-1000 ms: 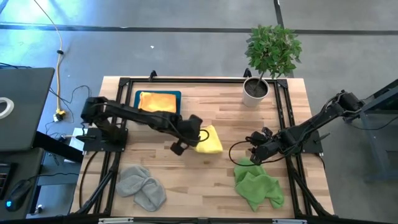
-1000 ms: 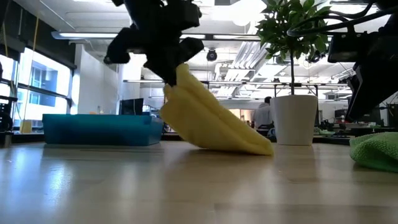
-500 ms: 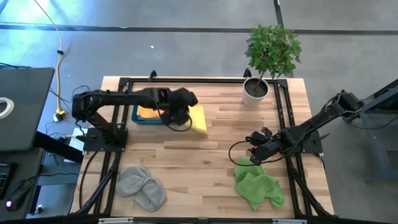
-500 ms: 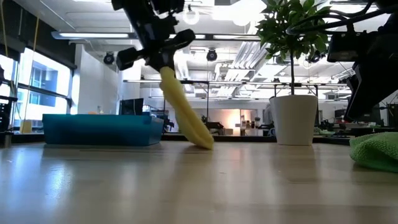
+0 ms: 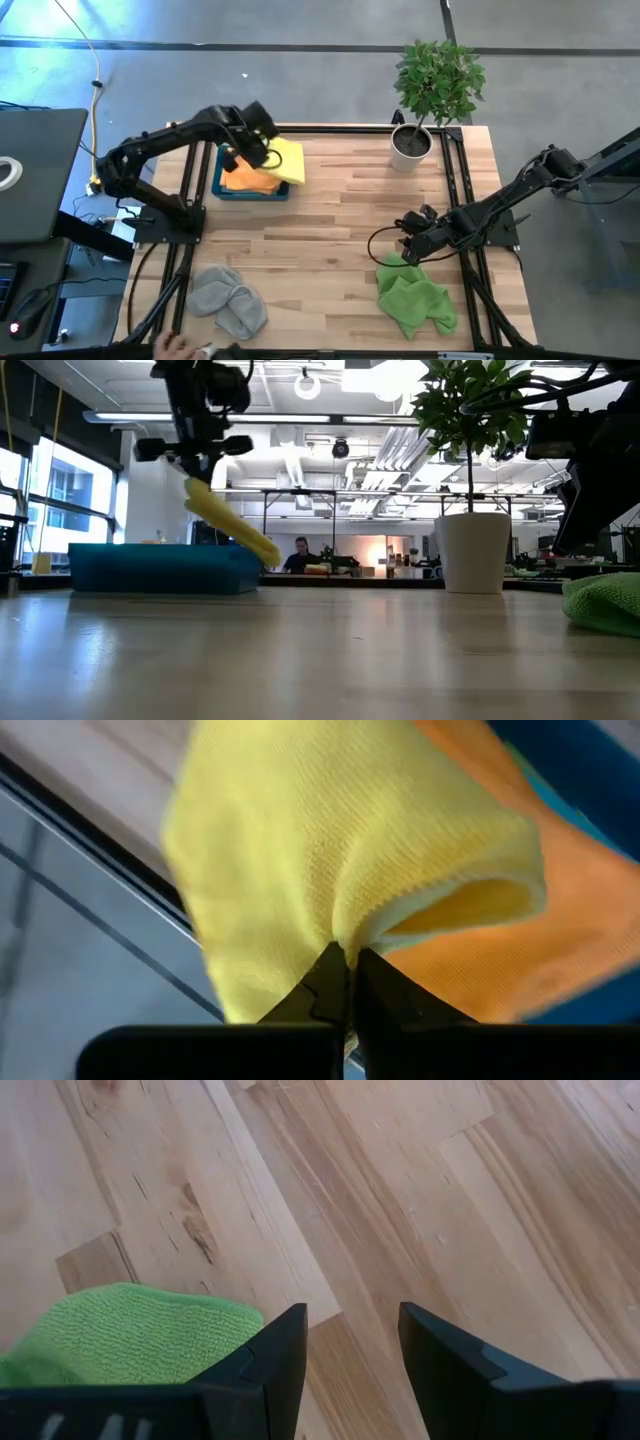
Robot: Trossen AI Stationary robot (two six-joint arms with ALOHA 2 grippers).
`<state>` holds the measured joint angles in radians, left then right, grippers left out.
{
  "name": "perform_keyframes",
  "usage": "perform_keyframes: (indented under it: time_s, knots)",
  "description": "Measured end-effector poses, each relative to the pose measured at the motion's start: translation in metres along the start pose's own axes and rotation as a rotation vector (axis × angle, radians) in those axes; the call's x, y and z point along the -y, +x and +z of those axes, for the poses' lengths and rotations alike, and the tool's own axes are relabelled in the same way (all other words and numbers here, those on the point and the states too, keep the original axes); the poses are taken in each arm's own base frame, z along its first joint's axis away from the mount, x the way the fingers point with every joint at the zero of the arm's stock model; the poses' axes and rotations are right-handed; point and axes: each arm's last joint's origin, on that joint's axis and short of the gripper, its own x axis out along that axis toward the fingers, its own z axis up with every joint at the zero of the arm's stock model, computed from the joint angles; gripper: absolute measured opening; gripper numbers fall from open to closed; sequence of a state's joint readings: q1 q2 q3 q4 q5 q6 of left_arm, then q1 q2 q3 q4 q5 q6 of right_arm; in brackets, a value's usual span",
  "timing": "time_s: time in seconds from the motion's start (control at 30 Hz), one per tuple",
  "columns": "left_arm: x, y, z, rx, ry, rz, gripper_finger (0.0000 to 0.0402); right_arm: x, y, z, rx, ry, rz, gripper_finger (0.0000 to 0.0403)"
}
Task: Fold microfiber towels
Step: Put the folded yellow microfiber cloth into the blue bin
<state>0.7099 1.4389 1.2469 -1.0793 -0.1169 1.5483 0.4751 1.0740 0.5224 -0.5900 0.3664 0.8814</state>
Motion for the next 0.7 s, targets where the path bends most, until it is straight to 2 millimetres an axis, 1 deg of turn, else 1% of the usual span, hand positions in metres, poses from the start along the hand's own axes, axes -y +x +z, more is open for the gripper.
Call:
perform_keyframes:
  time_s: [0.1,0.17,0.27,0.4,0.57,0.7]
  knots:
    - [0.005,0.002,-0.016,-0.014,-0.054,-0.058,0.0000,0.000,0.000,0.000,0.000,0.000,0.000,0.0153]
    - [0.010,0.002,-0.023,-0.010,-0.084,-0.106,0.0000,0.000,0.000,0.000,0.000,0.000,0.000,0.0153]
    - [0.019,0.001,-0.028,0.005,-0.164,-0.197,0.0000,0.000,0.000,0.000,0.000,0.000,0.000,0.0153]
    - [0.027,0.000,-0.026,0.037,-0.163,-0.283,0.0000,0.000,0.000,0.000,0.000,0.000,0.000,0.0153]
    - [0.023,0.004,-0.027,0.016,-0.193,-0.245,0.0008,0.000,0.000,0.000,0.001,0.001,0.000,0.0153]
    - [0.020,0.005,-0.027,-0.005,-0.237,-0.218,0.0026,0.000,0.000,0.000,0.001,0.001,0.000,0.0153]
